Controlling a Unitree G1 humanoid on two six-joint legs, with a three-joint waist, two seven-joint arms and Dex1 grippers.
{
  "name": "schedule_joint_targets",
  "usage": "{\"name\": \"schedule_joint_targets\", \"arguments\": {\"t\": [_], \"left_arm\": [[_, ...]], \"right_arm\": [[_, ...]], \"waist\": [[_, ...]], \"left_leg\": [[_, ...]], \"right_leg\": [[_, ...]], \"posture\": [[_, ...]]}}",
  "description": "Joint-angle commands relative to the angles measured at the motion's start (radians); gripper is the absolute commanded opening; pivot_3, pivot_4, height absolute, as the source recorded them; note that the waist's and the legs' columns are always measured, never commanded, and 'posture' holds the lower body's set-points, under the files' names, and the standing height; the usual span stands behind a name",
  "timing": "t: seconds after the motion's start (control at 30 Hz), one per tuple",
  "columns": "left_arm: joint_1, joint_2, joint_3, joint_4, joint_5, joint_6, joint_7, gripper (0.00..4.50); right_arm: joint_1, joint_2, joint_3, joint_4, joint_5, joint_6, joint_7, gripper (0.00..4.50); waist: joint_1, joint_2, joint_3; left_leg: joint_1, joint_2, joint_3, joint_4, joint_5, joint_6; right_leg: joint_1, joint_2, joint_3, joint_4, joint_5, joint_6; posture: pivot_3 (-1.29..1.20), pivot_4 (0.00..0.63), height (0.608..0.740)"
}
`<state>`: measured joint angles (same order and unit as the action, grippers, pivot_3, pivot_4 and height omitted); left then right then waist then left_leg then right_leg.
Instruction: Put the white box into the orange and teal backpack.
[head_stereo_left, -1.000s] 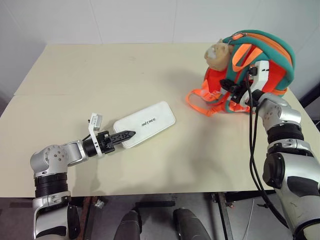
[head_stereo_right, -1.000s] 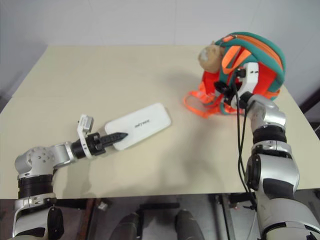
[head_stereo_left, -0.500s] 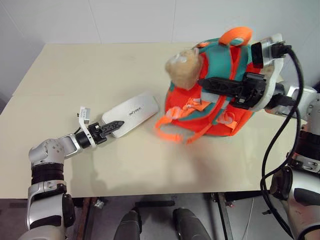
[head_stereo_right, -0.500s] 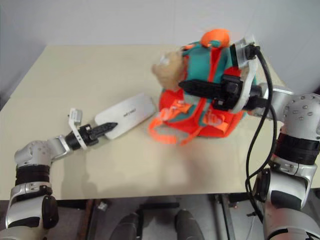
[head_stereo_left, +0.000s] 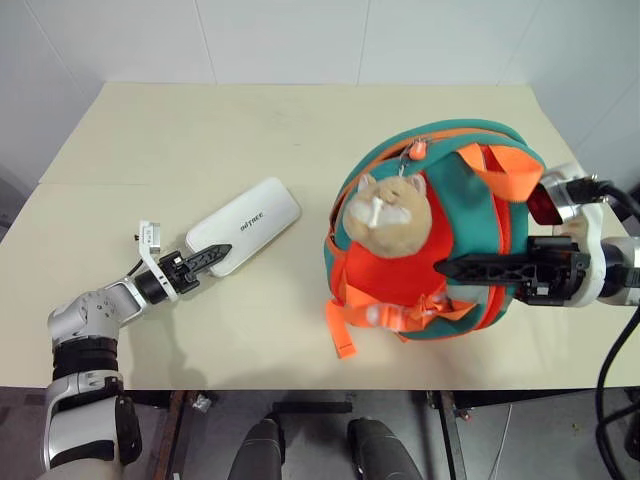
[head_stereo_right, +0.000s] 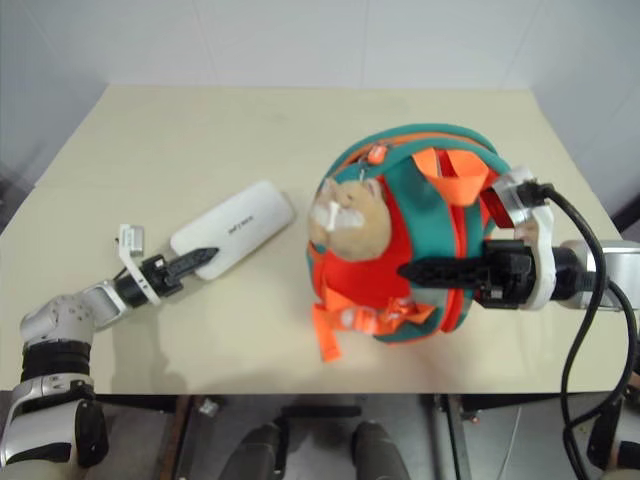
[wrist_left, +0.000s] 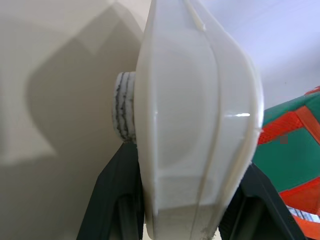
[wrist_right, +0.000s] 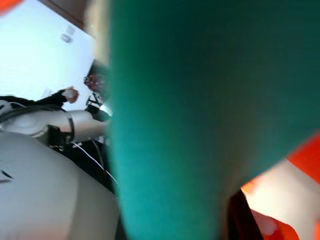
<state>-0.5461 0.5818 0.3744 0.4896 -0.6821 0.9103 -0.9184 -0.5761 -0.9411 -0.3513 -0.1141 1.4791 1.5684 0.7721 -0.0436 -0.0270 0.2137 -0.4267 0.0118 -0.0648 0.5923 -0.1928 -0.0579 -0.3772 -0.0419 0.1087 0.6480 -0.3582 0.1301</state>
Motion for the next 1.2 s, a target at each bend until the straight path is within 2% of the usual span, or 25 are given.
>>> {"name": "schedule_joint_targets", "arguments": {"t": [0.03,0.2,0.4,0.57,0.7,0.87,1.0,1.2], "left_arm": [[0.02,0.015,0.047,-0.142,-0.08,0.008,-0.039,1.36],[0.058,0.031,0.075,-0.325,-0.158,0.034,-0.044,1.36],[0.047,0.049,0.103,-0.536,-0.301,0.088,-0.039,1.36],[0.022,0.068,0.113,-0.605,-0.405,0.113,-0.022,1.36],[-0.044,0.11,0.077,-0.635,-0.466,0.142,-0.048,1.36],[-0.122,0.143,0.01,-0.603,-0.442,0.127,-0.099,1.36],[-0.133,0.168,-0.055,-0.559,-0.365,0.078,-0.157,1.36],[-0.179,0.131,-0.128,-0.482,-0.224,-0.071,-0.153,1.36]], "right_arm": [[0.014,-0.053,0.039,0.015,-0.106,-0.09,0.146,0.04],[0.007,-0.077,0.124,0.058,-0.249,-0.203,0.283,0.04],[-0.012,-0.031,0.173,0.047,-0.3,-0.248,0.322,0.04],[-0.012,-0.01,0.187,0.048,-0.328,-0.263,0.333,0.04],[-0.004,0.014,0.192,0.039,-0.34,-0.272,0.33,0.04],[0.013,0.027,0.177,0.022,-0.336,-0.274,0.316,0.04],[0.027,0.037,0.159,0.008,-0.328,-0.271,0.299,0.04],[0.042,0.054,0.135,-0.012,-0.31,-0.266,0.268,0.04]], "waist": [[0.001,0.0,0.0],[0.007,0.0,0.0],[0.013,0.0,0.0],[0.013,0.0,0.0],[0.013,-0.001,0.0],[0.012,-0.001,0.0],[0.009,-0.001,0.0],[0.014,-0.001,0.0]], "left_leg": [[0.0,0.0,0.0,0.0,0.0,0.0],[0.0,0.0,0.0,0.001,0.0,0.0],[-0.001,0.0,0.0,0.001,-0.001,-0.001],[-0.001,0.0,0.0,0.001,-0.001,-0.001],[-0.001,0.0,0.0,0.002,-0.001,-0.001],[0.0,0.0,0.0,0.003,-0.001,-0.001],[0.0,0.0,0.0,0.002,-0.001,-0.001],[0.0,0.0,0.0,0.004,-0.001,-0.001]], "right_leg": [[0.0,0.0,0.0,0.0,0.0,0.0],[0.0,-0.001,0.0,0.0,0.0,0.0],[0.0,0.0,0.0,-0.002,0.0,0.0],[0.0,0.001,0.0,-0.002,0.0,0.0],[0.001,0.001,0.0,-0.001,0.0,0.0],[0.001,0.001,0.0,-0.001,0.0,0.0],[0.001,0.002,0.0,-0.001,0.0,0.0],[0.001,0.002,0.0,-0.001,0.0,0.0]], "posture": [[0.0,0.15,0.74],[0.0,0.15,0.74],[0.0,0.15,0.74],[0.0,0.15,0.74],[0.0,0.15,0.74],[0.0,0.15,0.74],[0.0,0.15,0.74],[0.0,0.15,0.74]]}}
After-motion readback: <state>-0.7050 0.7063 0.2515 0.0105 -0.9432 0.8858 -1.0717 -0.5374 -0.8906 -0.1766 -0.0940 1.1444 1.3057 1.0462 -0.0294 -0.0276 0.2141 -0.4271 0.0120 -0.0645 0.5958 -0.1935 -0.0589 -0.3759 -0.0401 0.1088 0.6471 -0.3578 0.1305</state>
